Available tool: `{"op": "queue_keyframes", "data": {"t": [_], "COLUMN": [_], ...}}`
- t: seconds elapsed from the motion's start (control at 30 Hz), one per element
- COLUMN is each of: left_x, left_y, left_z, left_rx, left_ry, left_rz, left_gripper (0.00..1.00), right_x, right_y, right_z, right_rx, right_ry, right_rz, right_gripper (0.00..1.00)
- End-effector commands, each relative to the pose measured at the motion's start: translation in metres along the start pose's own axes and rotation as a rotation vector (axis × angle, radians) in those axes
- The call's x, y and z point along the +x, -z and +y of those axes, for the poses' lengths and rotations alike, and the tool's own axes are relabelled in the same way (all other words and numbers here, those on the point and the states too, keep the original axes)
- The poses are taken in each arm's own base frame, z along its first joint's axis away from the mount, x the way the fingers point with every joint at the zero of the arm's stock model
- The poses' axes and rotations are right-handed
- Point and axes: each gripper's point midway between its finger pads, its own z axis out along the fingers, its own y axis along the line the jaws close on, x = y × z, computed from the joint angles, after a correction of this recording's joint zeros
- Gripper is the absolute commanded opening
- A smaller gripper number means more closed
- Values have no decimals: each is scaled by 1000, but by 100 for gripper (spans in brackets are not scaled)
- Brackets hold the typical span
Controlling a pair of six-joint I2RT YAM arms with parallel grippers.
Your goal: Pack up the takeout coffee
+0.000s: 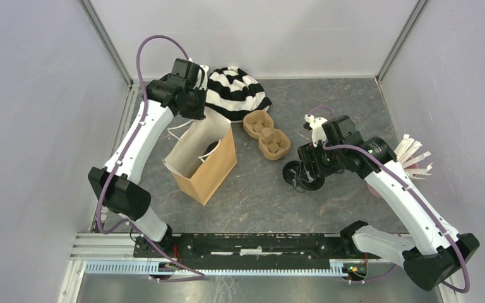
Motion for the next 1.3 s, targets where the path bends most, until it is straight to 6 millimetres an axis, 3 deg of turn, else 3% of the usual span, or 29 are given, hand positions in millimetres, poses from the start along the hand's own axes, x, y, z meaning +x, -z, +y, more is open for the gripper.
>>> {"op": "queue_keyframes", "data": {"t": [0.0,0.03,0.2,0.43,0.6,0.77,0.97,1.13,1.27], "left_x": [-24,-25,-12,7,9,32,53,49,50], "left_y": [27,30,51,74,83,87,88,91,92], "left_z": [13,17,36,34,26,33,47,49,52], "left_rx": [-98,-124,-269,-269,-193,-171,-176,-143,-143], "left_ry": [0,43,280,560,729,897,1014,1047,1038], "left_rz": [-96,-103,-106,-149,-254,-352,-463,-532,-558], "left_gripper": [8,3,2,2,2,2,2,2,2], "right_x": [-22,-25,-46,-82,-122,-163,-189,-207,-217], "right_y": [10,10,12,13,37,80,123,154,160], "right_z": [3,2,4,21,39,85,157,229,258], "right_rx": [-7,-5,-8,-88,-143,-271,-497,-662,-737], "right_ry": [13,15,34,64,76,124,153,182,145], "right_rz": [-73,-77,-110,-182,-260,-348,-478,-560,-596], "right_gripper": [72,72,72,70,68,67,67,65,64]}}
